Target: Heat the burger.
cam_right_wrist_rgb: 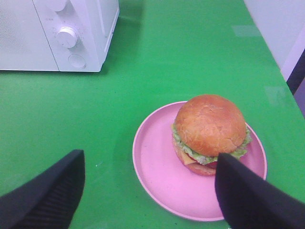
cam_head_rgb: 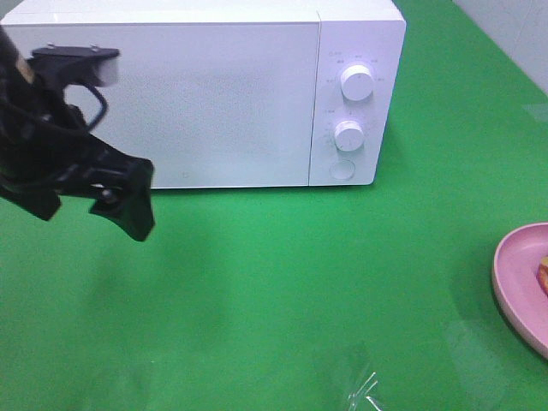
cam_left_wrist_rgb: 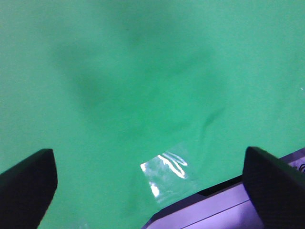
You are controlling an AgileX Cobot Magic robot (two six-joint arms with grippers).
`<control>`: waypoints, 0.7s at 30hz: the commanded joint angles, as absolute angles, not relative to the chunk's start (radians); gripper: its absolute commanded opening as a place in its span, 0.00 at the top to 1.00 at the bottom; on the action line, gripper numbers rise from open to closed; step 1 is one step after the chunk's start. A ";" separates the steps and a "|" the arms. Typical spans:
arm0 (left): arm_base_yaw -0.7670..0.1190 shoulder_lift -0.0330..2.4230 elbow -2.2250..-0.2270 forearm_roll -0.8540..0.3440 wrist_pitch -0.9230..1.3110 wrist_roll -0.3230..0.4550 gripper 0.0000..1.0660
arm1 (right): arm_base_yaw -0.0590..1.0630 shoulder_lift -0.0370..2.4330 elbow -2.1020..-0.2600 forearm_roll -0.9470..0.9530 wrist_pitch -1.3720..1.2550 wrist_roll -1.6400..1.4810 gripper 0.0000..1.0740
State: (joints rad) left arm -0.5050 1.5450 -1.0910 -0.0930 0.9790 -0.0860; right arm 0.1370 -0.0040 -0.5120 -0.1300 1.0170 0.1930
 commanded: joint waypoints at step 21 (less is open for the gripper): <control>-0.030 1.052 -0.829 -0.062 1.208 -0.027 0.07 | 0.130 -0.030 -0.510 -0.127 1.008 0.186 0.32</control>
State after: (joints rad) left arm -0.0370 1.1240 -0.9100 -0.0760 1.2140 -0.0330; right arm 0.1370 -0.0040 -0.5120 -0.1300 1.0170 0.1930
